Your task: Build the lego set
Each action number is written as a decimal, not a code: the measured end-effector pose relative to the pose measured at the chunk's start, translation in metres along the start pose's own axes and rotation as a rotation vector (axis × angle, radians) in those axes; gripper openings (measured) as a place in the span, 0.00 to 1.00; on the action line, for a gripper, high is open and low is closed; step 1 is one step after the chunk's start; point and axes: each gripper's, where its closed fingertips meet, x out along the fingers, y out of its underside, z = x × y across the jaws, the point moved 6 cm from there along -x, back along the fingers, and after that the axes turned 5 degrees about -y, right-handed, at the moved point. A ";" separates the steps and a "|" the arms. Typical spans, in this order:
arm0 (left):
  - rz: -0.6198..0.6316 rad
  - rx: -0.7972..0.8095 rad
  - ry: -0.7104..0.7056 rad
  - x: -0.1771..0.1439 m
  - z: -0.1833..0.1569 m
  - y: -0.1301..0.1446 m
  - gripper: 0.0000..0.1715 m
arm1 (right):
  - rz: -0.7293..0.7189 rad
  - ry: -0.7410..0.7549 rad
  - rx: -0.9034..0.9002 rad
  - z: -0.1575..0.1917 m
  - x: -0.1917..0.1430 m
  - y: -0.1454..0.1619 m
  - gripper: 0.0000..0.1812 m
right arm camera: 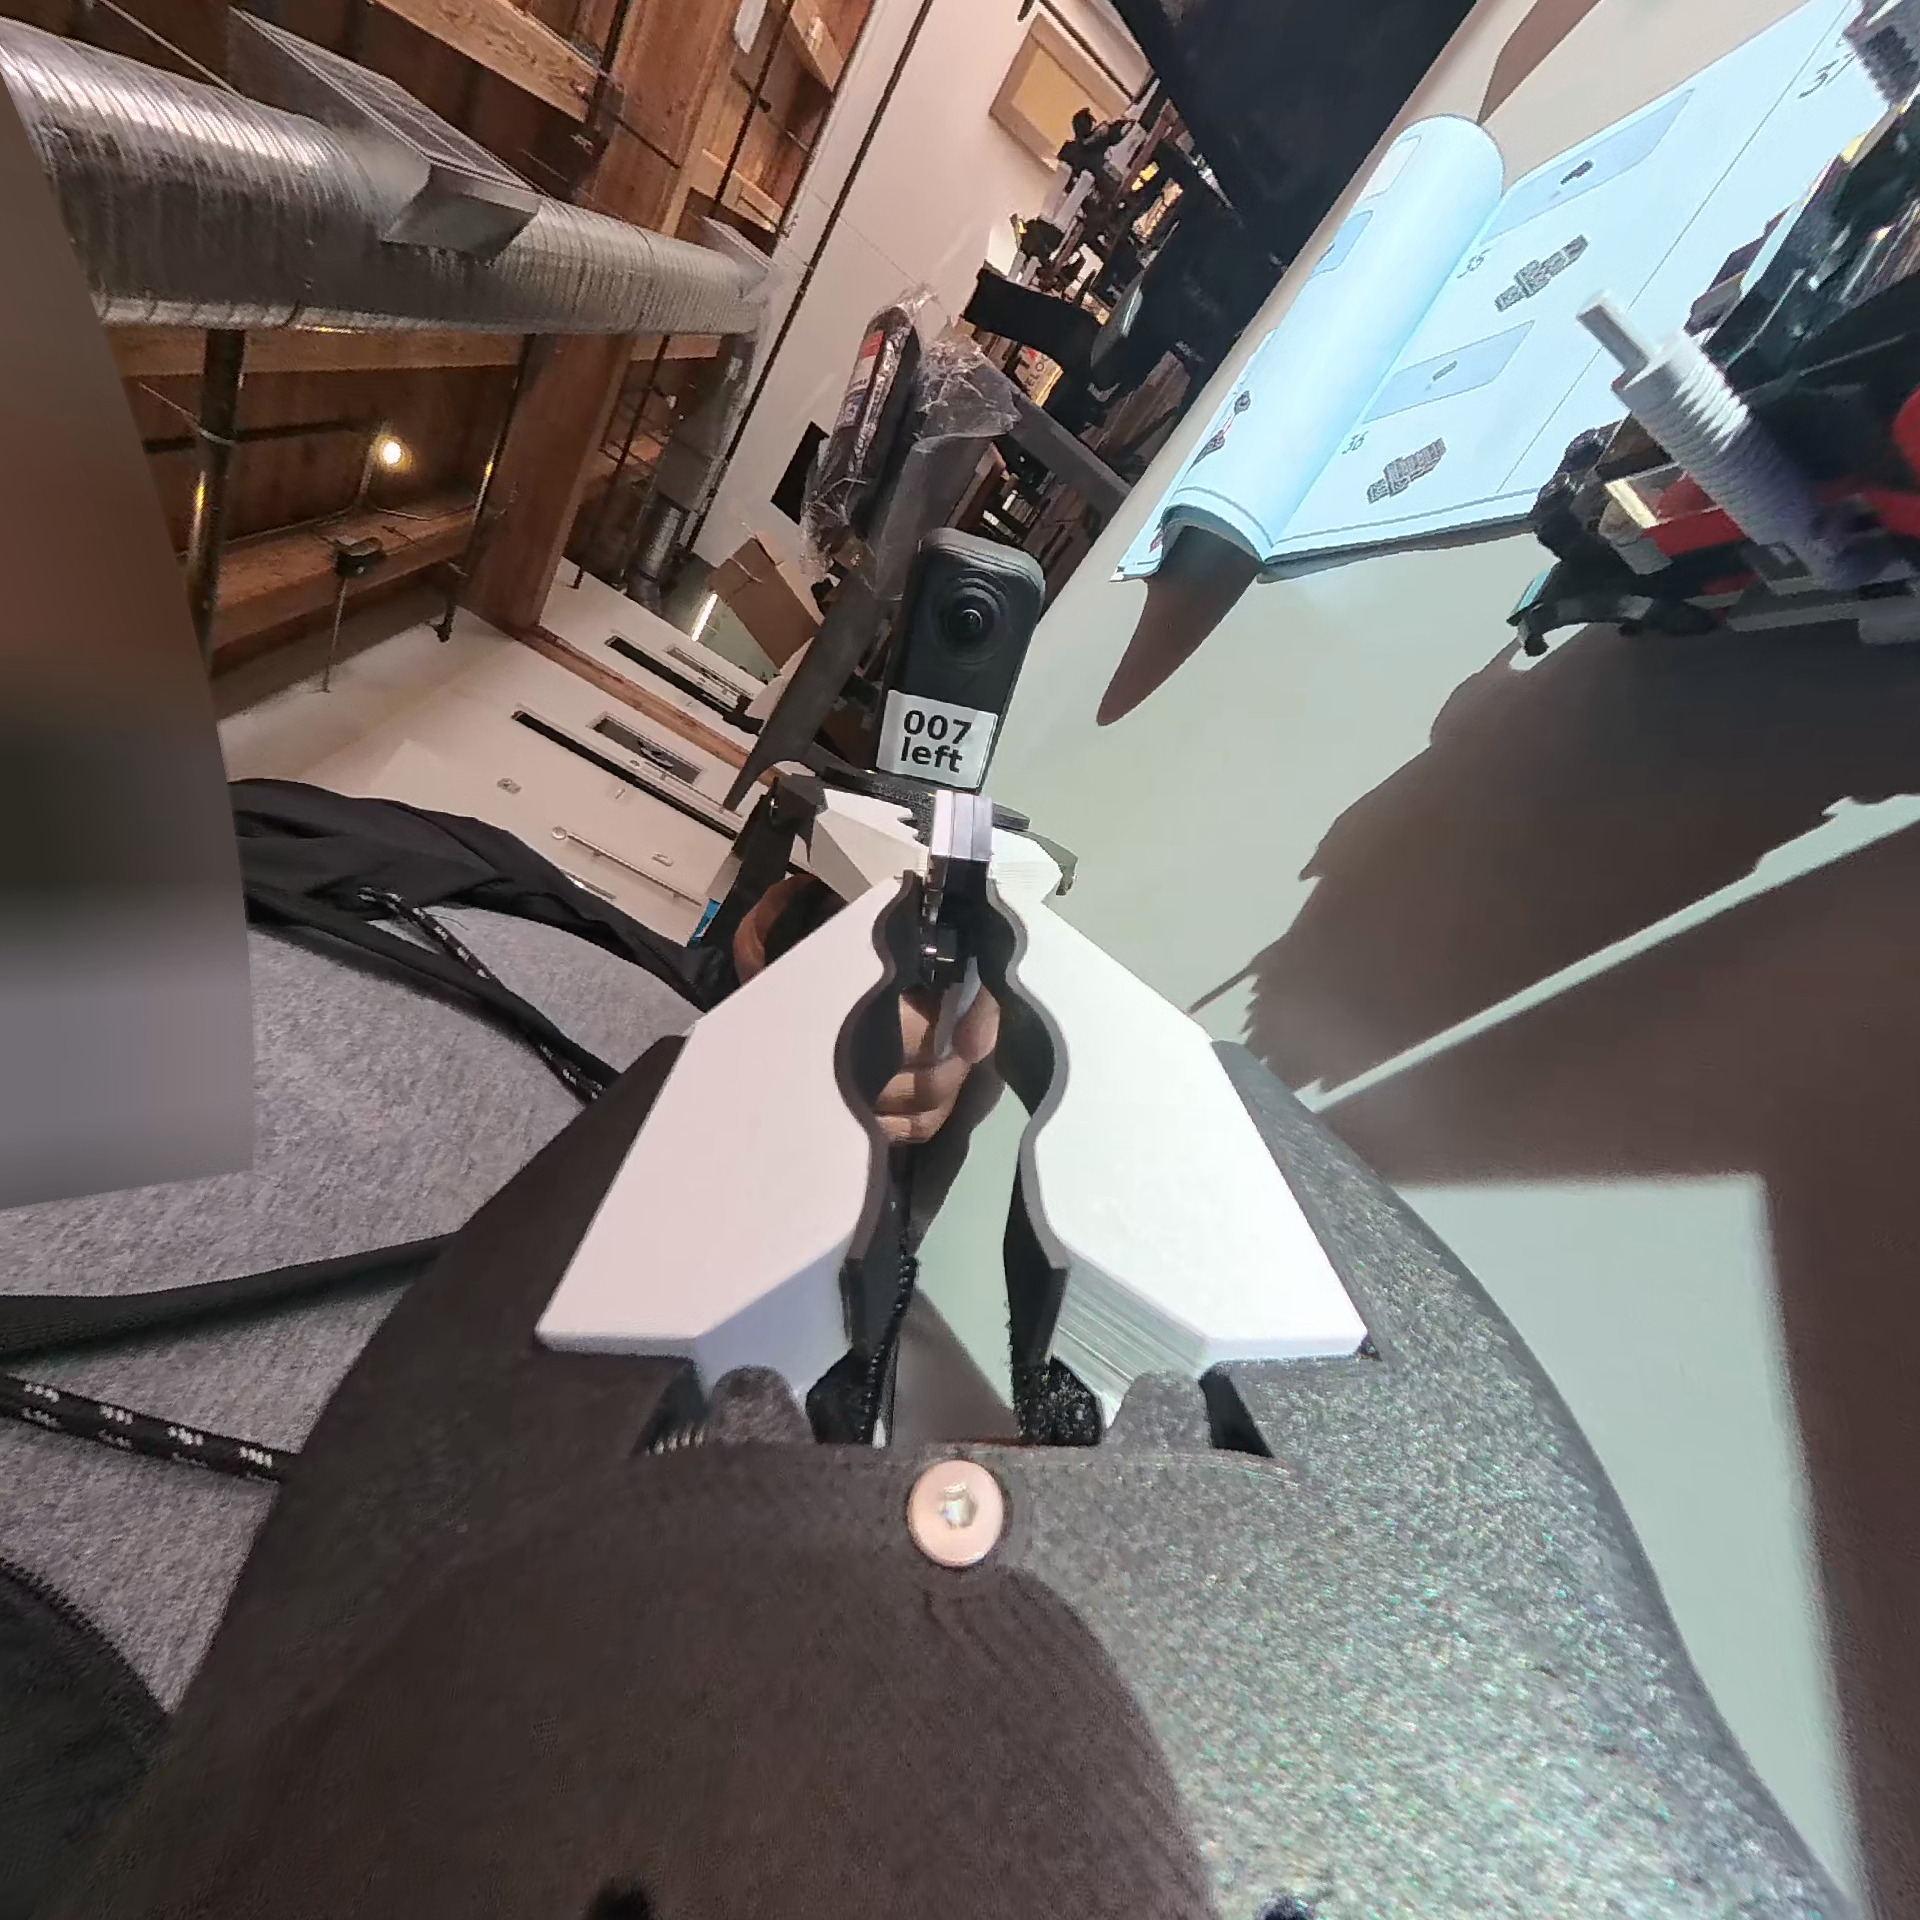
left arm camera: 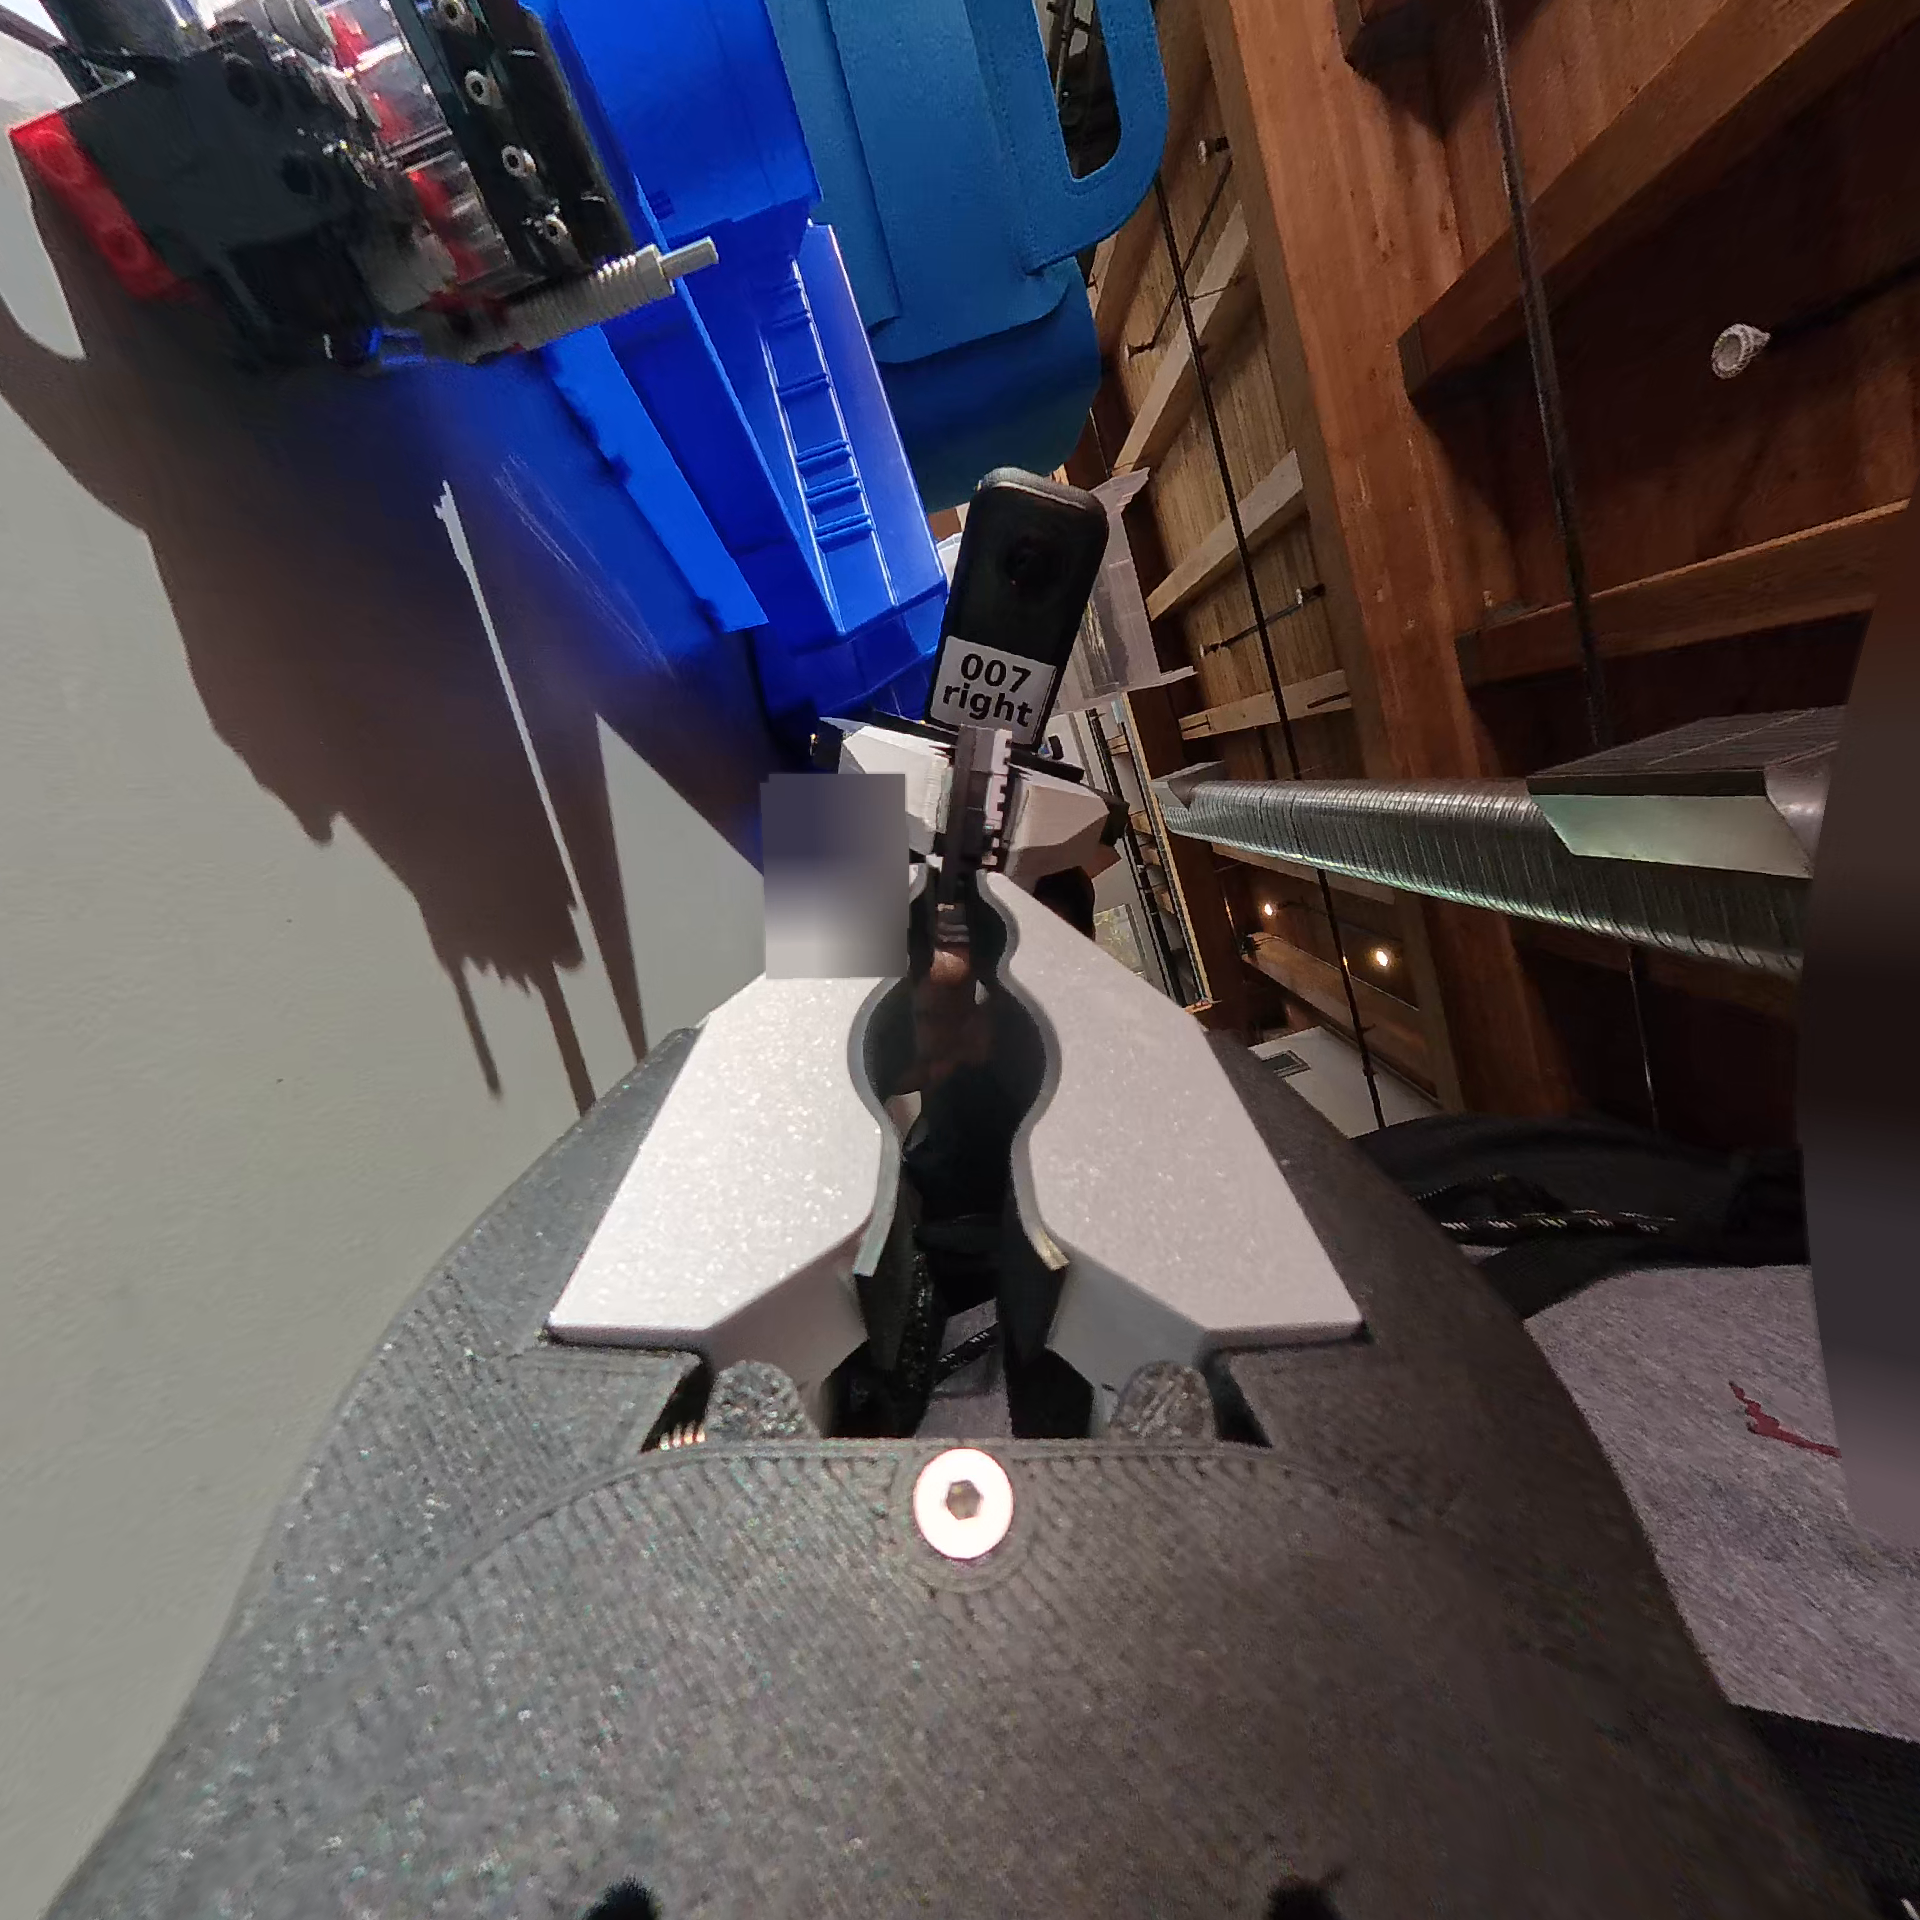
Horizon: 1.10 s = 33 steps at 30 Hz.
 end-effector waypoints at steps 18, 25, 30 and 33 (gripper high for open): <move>-0.052 0.047 -0.113 -0.031 0.015 -0.040 0.03 | 0.033 0.284 -0.695 -0.006 0.009 -0.035 0.31; -0.055 -0.047 -0.124 -0.031 0.025 -0.046 0.03 | 0.203 0.441 -0.880 -0.020 0.017 -0.027 0.23; -0.065 -0.075 -0.136 -0.031 0.029 -0.048 0.03 | 0.143 0.472 -0.832 -0.020 0.009 -0.035 0.15; -0.070 -0.080 -0.155 -0.031 0.031 -0.049 0.03 | 0.076 0.515 -0.764 -0.024 -0.002 -0.042 0.07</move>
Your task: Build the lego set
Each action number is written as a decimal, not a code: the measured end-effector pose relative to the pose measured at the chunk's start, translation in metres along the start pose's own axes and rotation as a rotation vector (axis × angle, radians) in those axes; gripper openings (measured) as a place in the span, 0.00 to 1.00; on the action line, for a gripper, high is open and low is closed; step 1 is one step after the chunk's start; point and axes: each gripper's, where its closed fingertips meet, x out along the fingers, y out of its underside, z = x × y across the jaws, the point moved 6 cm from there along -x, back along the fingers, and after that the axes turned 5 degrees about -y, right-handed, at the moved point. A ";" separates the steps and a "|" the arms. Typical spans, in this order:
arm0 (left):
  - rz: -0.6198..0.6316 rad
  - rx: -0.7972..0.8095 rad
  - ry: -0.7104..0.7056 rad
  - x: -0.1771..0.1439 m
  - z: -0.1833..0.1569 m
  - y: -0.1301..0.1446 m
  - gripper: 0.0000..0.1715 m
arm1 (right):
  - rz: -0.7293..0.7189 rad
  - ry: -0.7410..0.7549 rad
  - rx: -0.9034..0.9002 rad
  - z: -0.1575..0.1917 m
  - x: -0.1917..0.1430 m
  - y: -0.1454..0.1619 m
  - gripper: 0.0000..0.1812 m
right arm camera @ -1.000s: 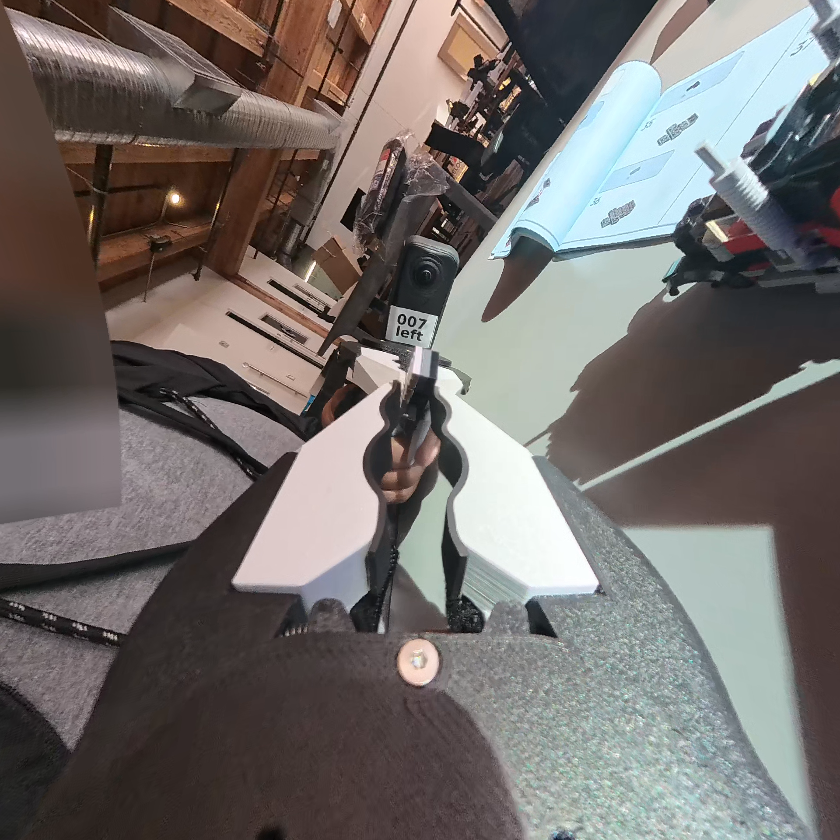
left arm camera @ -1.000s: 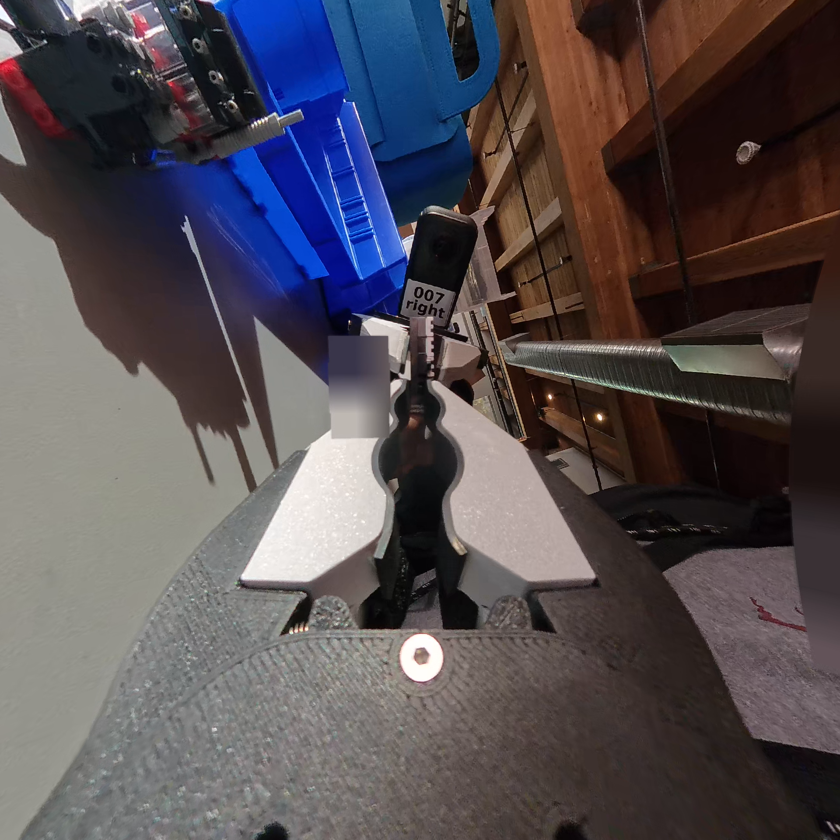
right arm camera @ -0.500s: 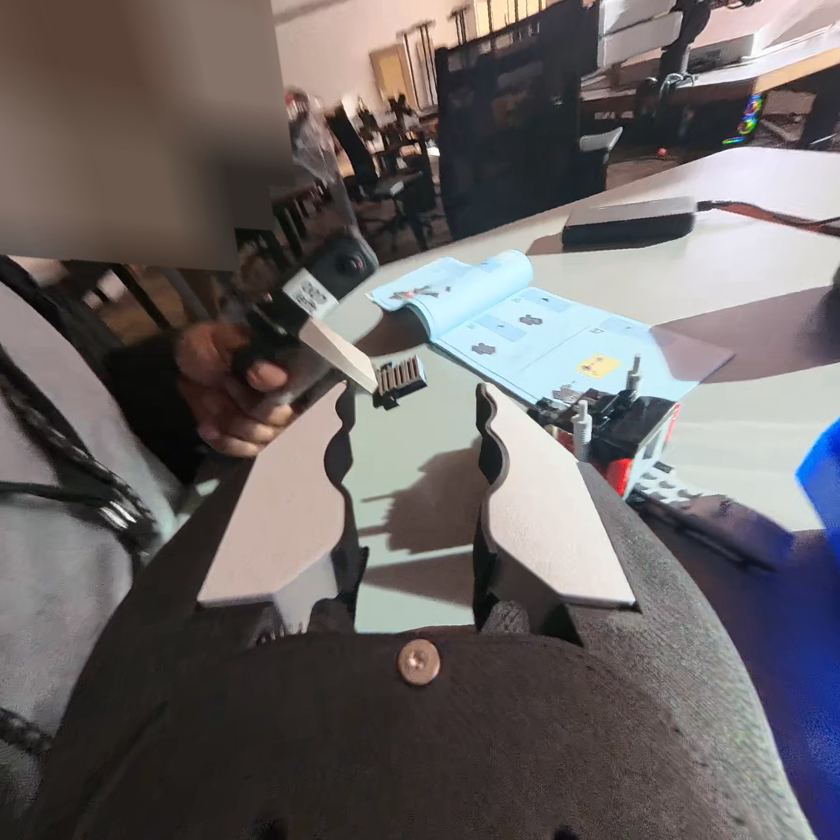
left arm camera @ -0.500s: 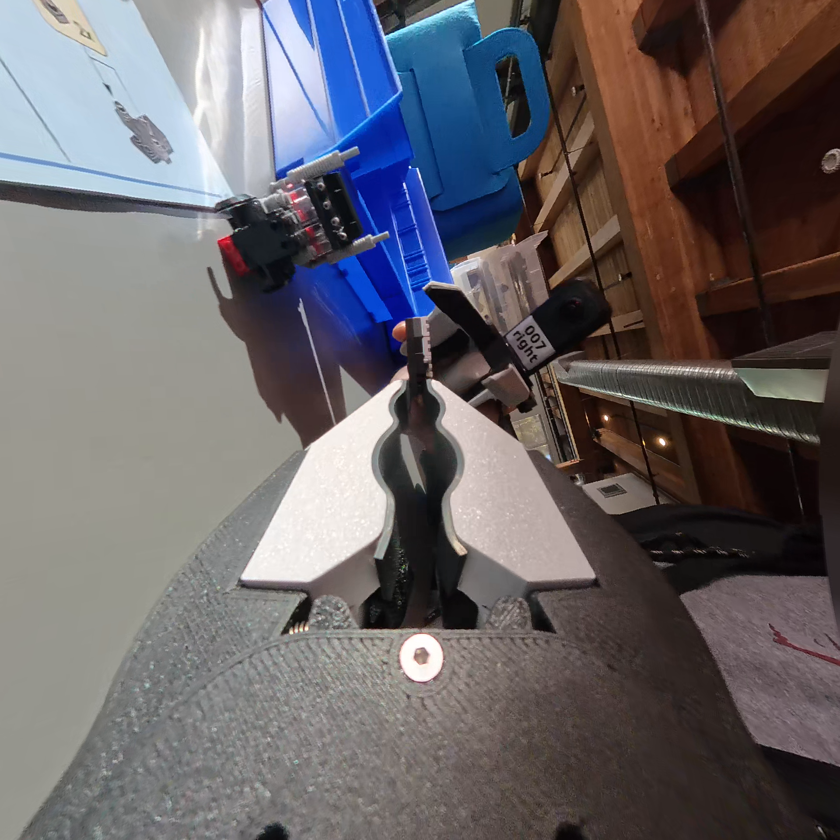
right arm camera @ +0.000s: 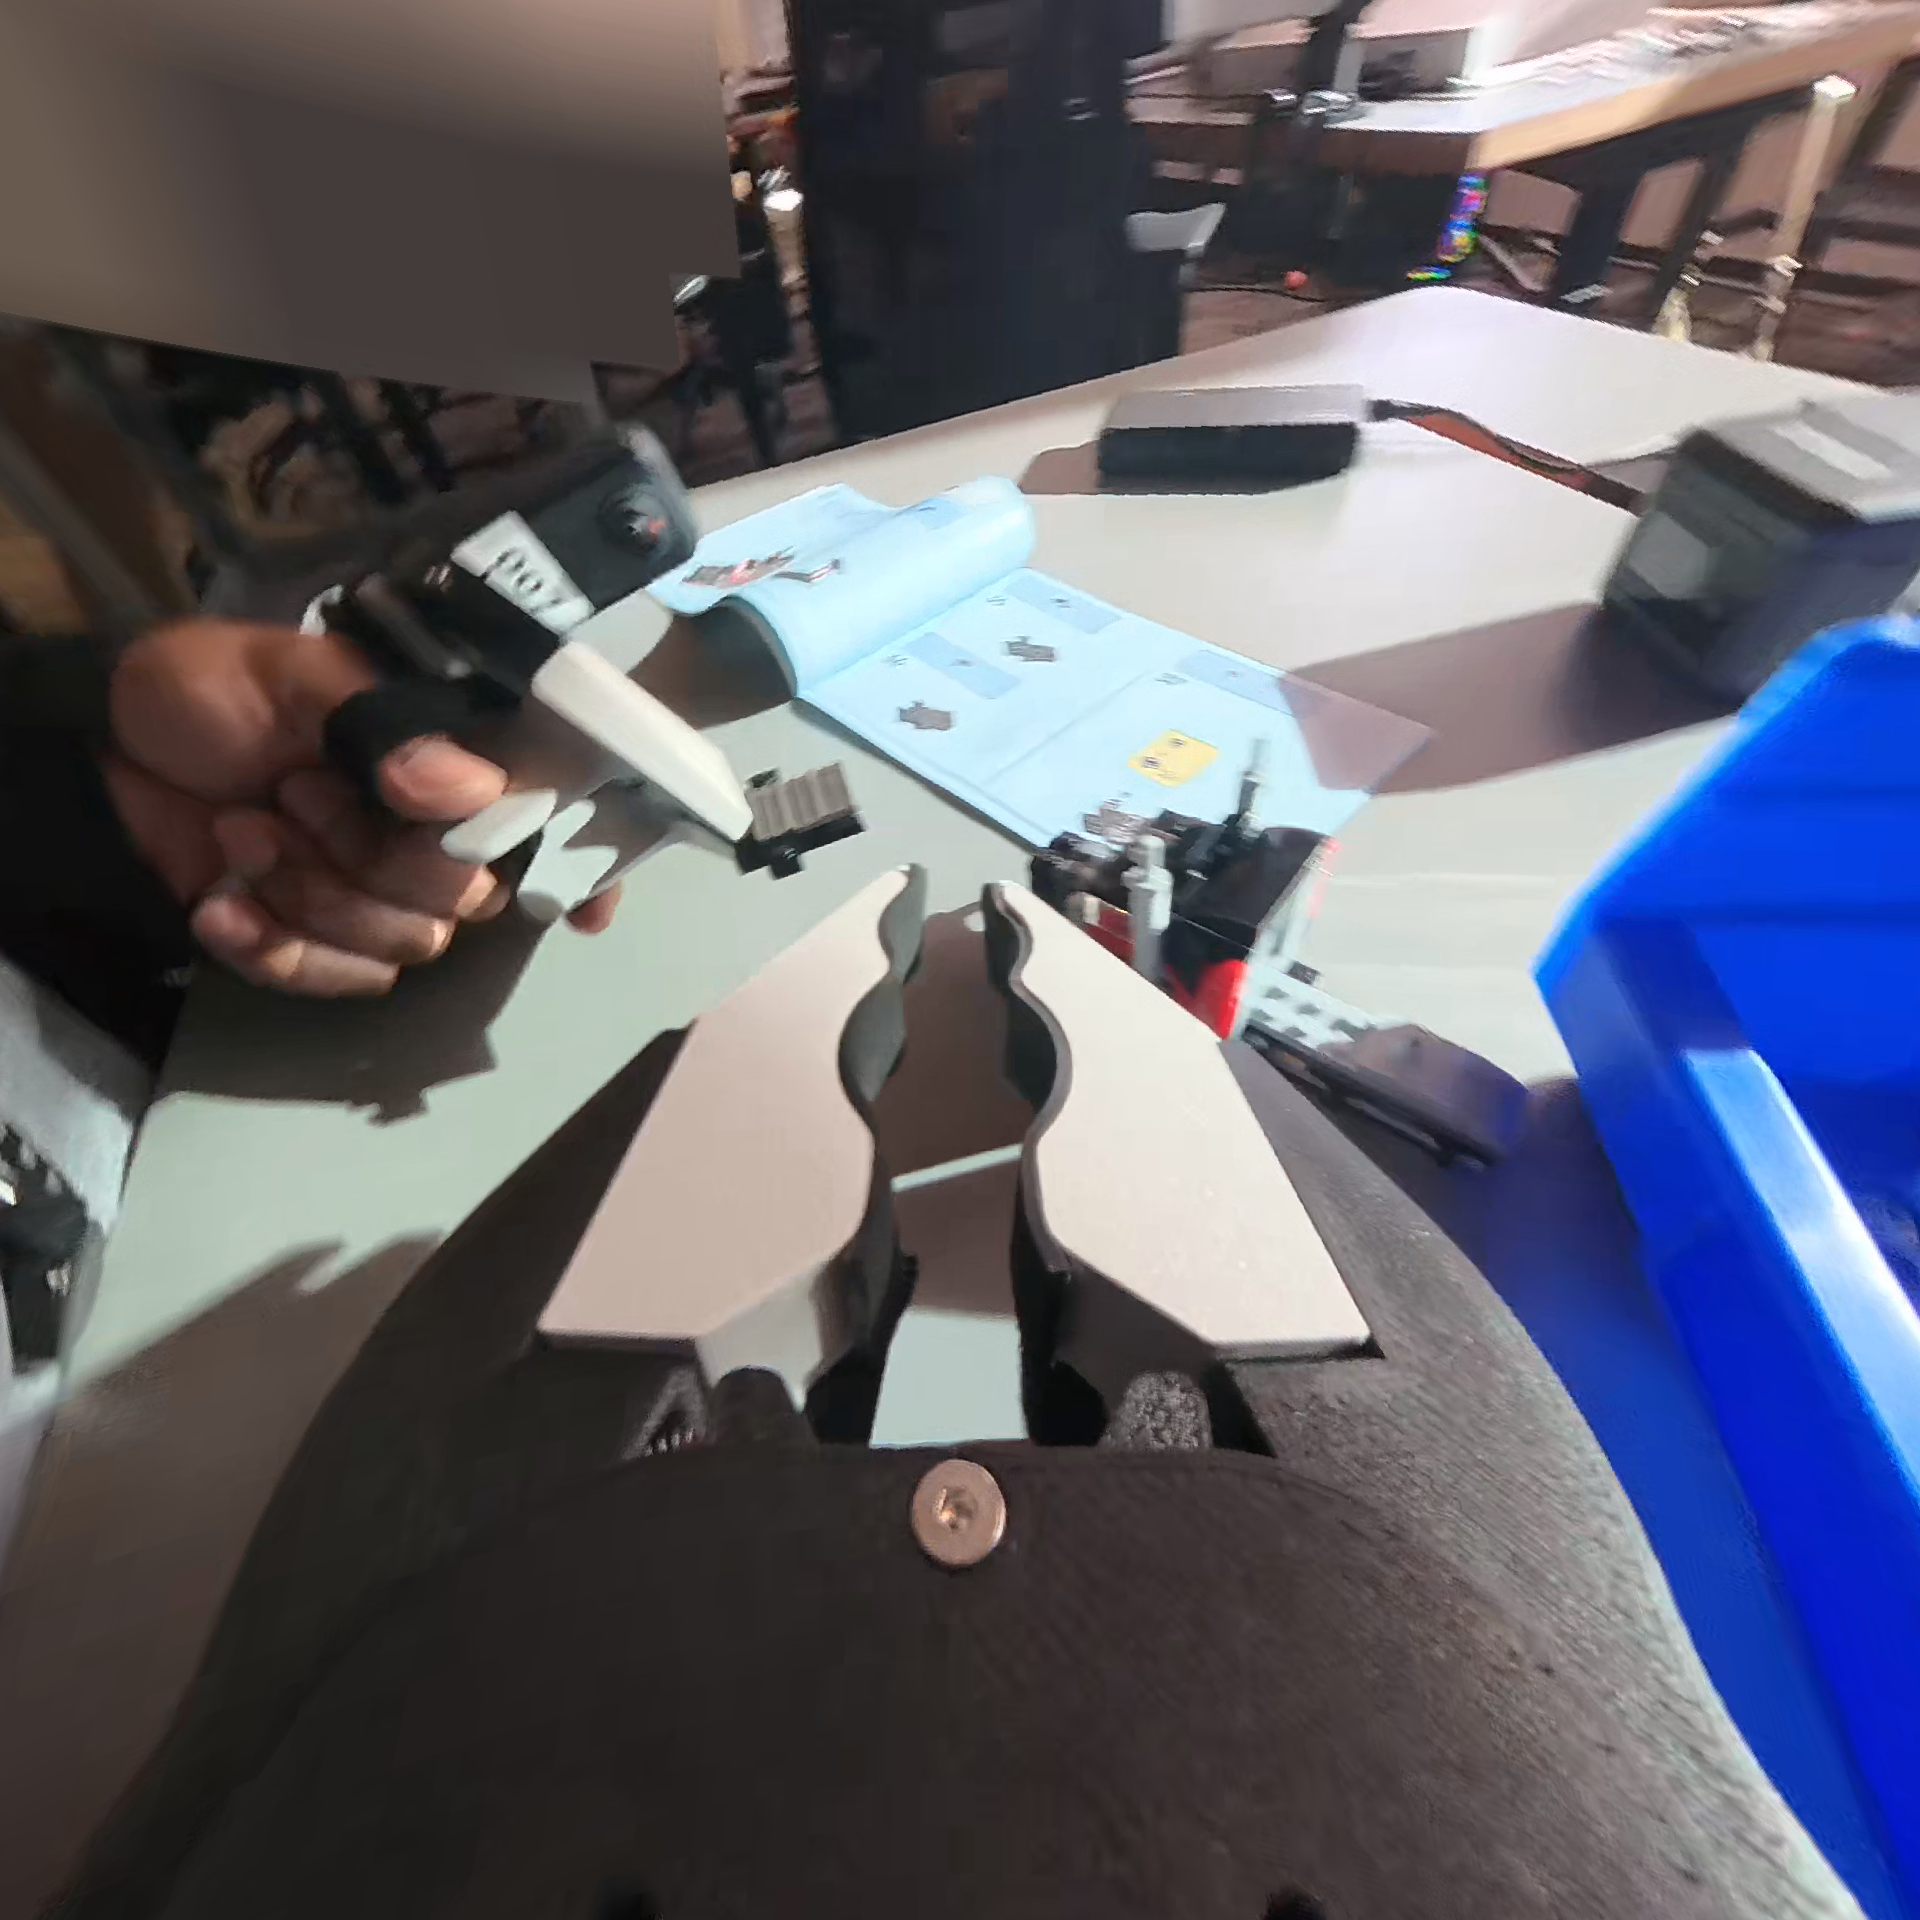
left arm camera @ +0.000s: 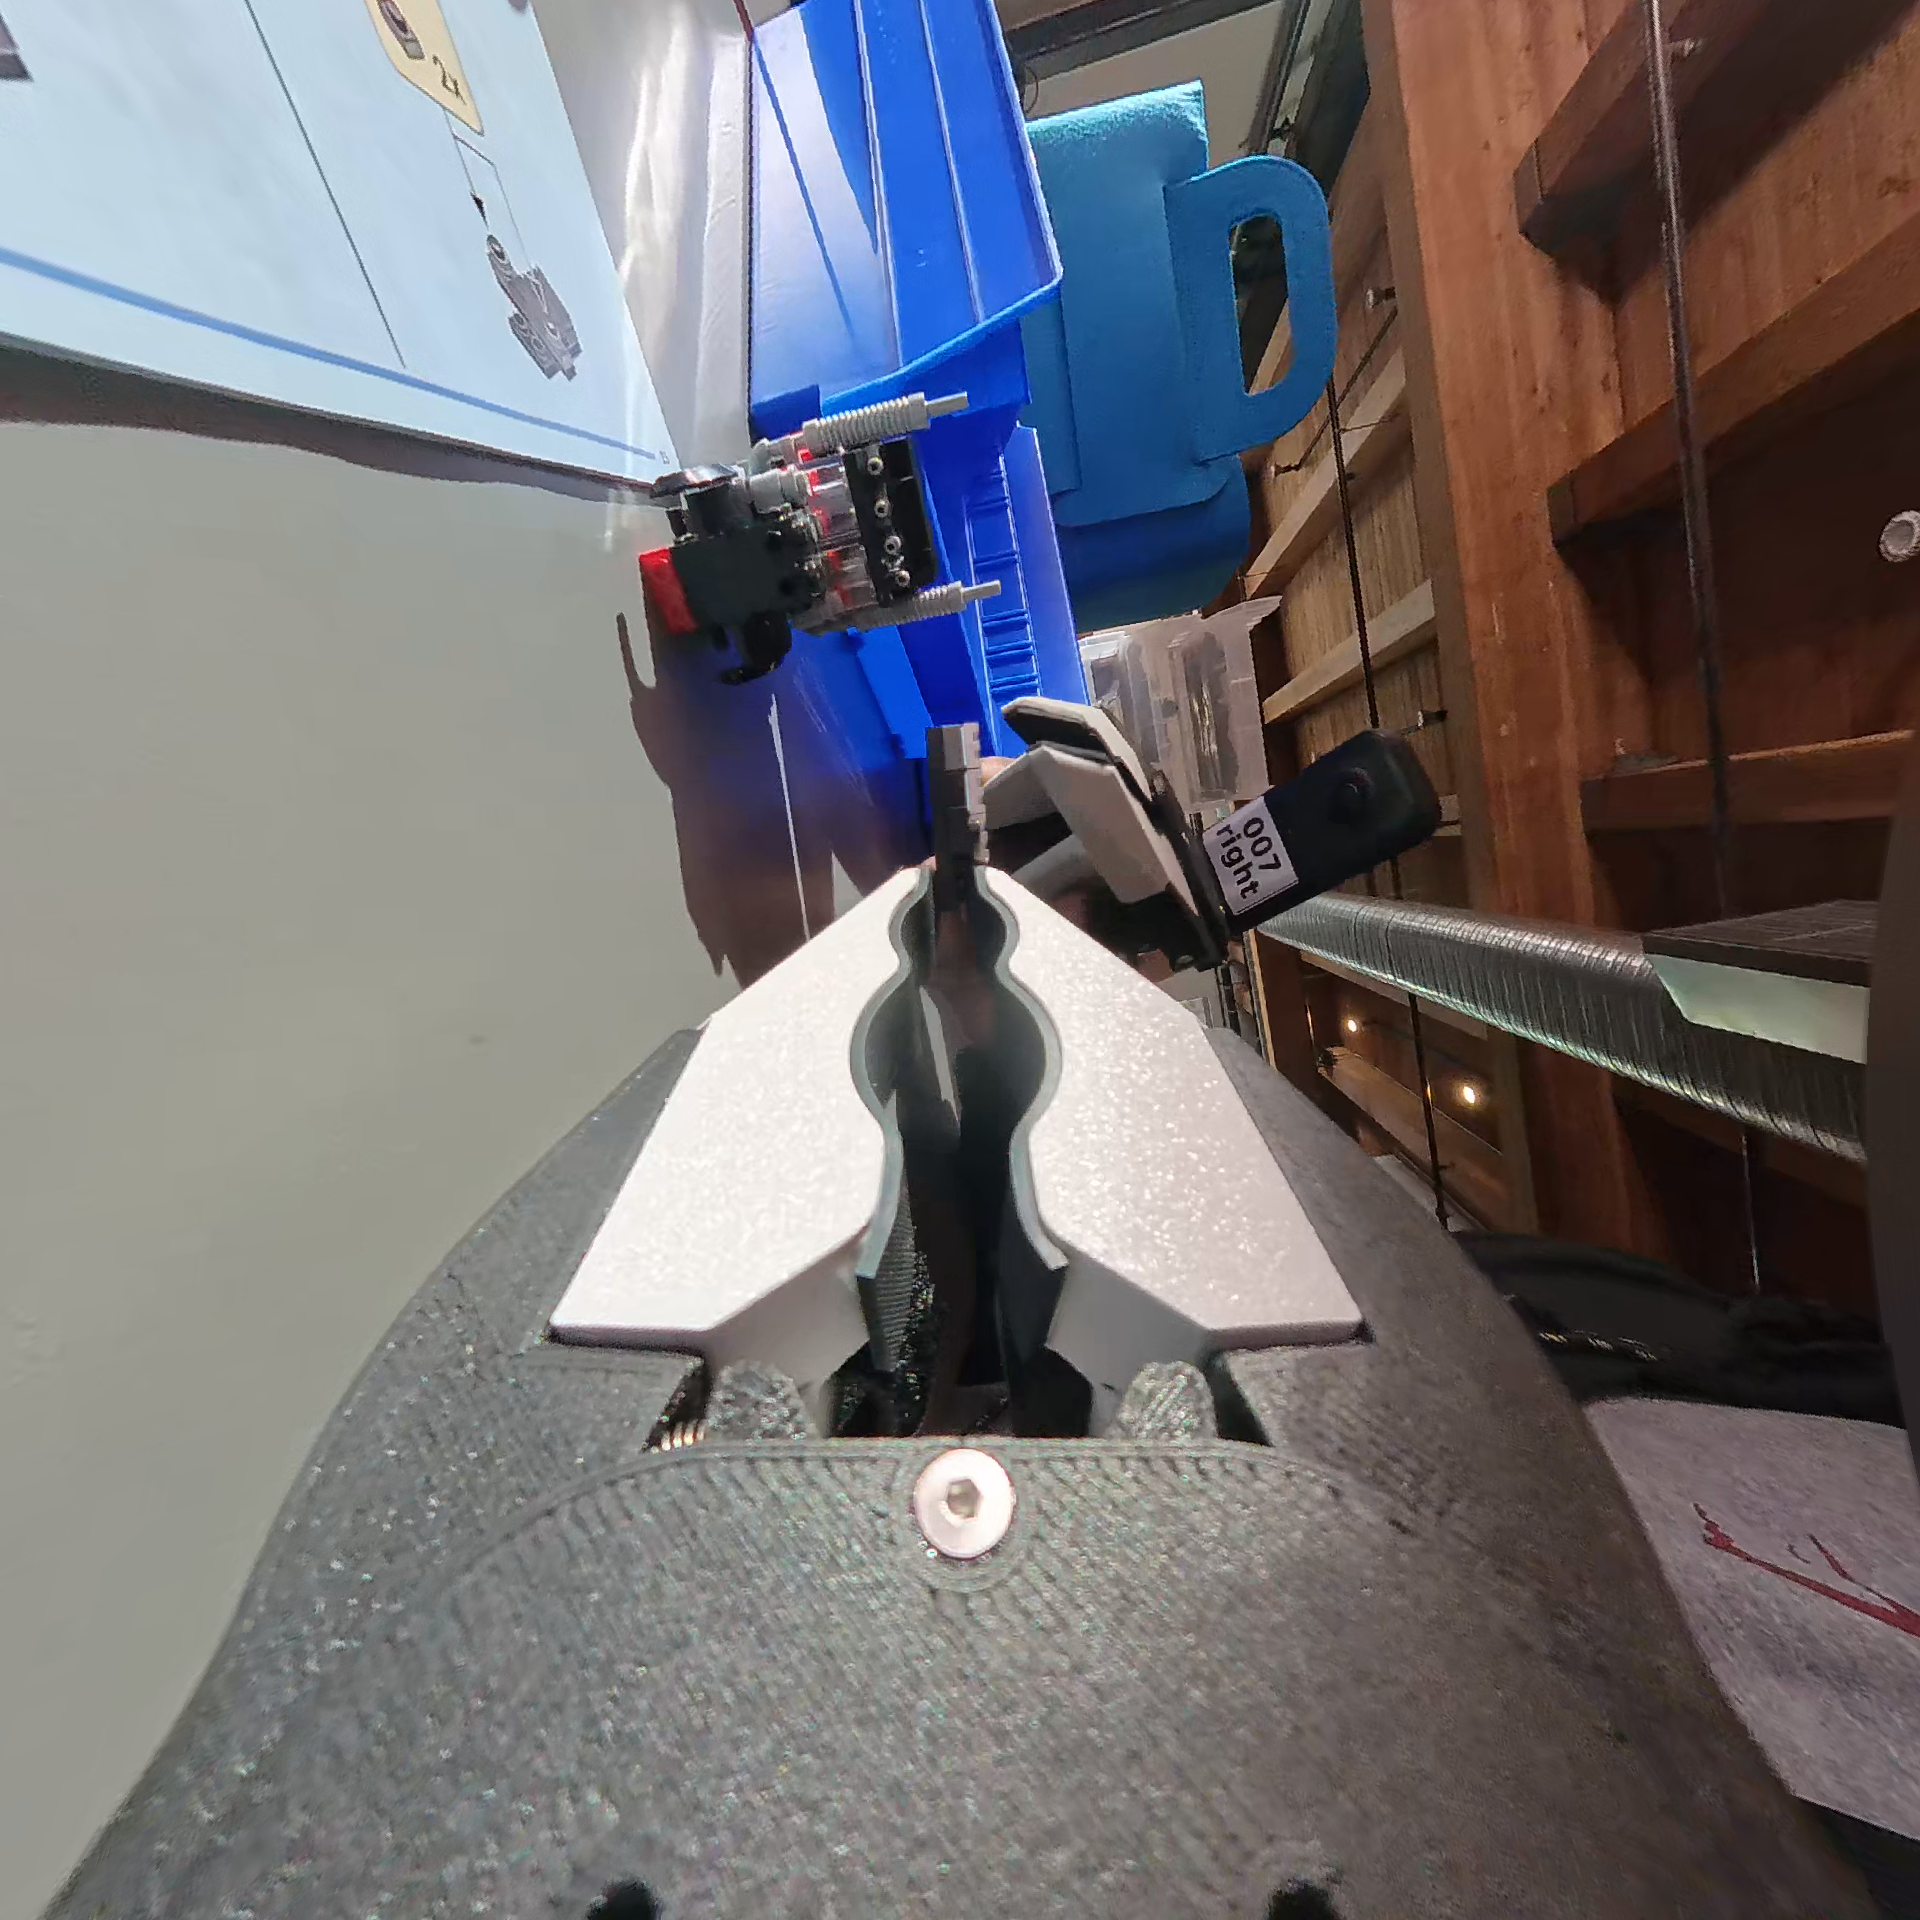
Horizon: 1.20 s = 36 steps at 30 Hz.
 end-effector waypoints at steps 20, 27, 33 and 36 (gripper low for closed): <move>0.052 -0.074 -0.016 0.043 -0.002 0.018 0.03 | -0.114 0.159 0.295 -0.029 -0.082 0.024 0.00; 0.088 -0.073 -0.047 0.071 -0.002 0.024 0.03 | -0.194 0.098 0.360 -0.032 -0.102 0.027 0.01; 0.085 -0.085 -0.054 0.074 -0.001 0.023 0.03 | -0.156 0.050 0.298 -0.025 -0.107 0.026 0.01; 0.088 -0.095 -0.039 0.073 -0.001 0.022 0.03 | -0.127 0.041 0.265 -0.024 -0.109 0.026 0.01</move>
